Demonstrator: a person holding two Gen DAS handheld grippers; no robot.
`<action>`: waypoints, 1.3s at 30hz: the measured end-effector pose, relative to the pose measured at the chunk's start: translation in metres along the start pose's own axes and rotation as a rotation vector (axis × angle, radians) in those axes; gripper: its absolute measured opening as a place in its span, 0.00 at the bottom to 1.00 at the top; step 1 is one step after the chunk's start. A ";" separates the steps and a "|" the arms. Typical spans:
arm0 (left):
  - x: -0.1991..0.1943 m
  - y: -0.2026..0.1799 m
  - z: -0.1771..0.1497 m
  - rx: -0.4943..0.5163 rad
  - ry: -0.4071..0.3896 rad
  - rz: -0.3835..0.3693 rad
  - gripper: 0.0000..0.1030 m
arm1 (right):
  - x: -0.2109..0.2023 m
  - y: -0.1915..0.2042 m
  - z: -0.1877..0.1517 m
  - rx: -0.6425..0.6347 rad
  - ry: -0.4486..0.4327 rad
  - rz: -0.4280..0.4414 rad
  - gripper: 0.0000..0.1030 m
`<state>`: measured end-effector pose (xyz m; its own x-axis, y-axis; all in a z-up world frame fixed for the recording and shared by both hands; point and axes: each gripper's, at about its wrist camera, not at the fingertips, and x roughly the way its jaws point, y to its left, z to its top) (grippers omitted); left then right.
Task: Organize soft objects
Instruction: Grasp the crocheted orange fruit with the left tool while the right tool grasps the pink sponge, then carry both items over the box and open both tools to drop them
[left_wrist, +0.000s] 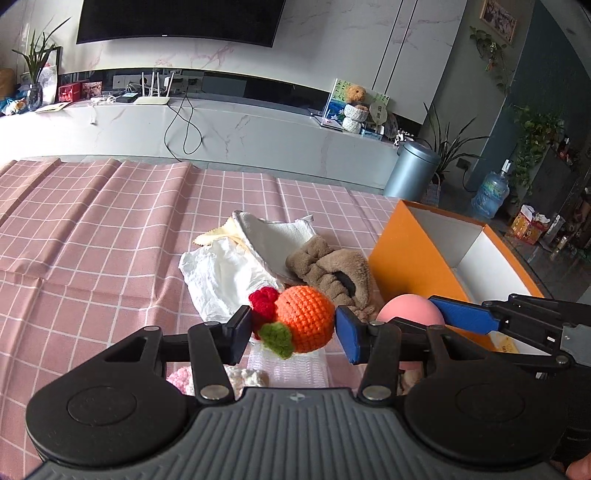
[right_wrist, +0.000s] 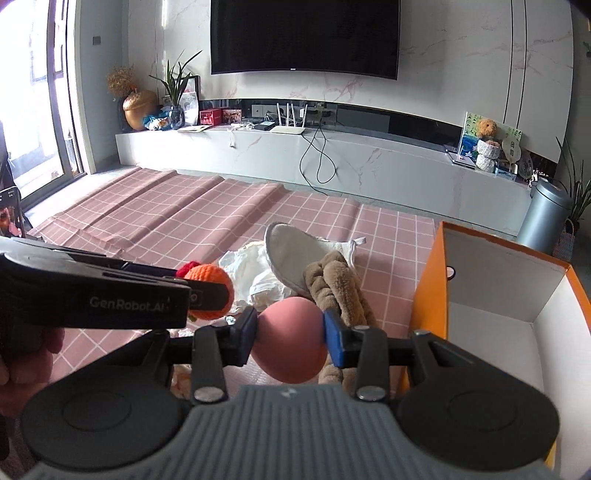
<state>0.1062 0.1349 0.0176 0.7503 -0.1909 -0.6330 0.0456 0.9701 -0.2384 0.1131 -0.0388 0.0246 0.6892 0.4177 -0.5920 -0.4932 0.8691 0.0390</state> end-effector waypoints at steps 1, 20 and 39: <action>-0.004 -0.004 0.002 0.009 -0.009 -0.001 0.54 | -0.008 -0.003 0.001 0.007 -0.008 -0.003 0.38; 0.006 -0.145 0.021 0.275 0.015 -0.248 0.54 | -0.100 -0.135 -0.010 0.042 0.074 -0.189 0.38; 0.104 -0.212 -0.009 0.757 0.244 -0.256 0.54 | -0.023 -0.208 -0.024 0.033 0.272 -0.157 0.38</action>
<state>0.1688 -0.0922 -0.0041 0.4961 -0.3621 -0.7892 0.6916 0.7143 0.1070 0.1869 -0.2354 0.0108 0.5859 0.1951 -0.7865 -0.3710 0.9275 -0.0463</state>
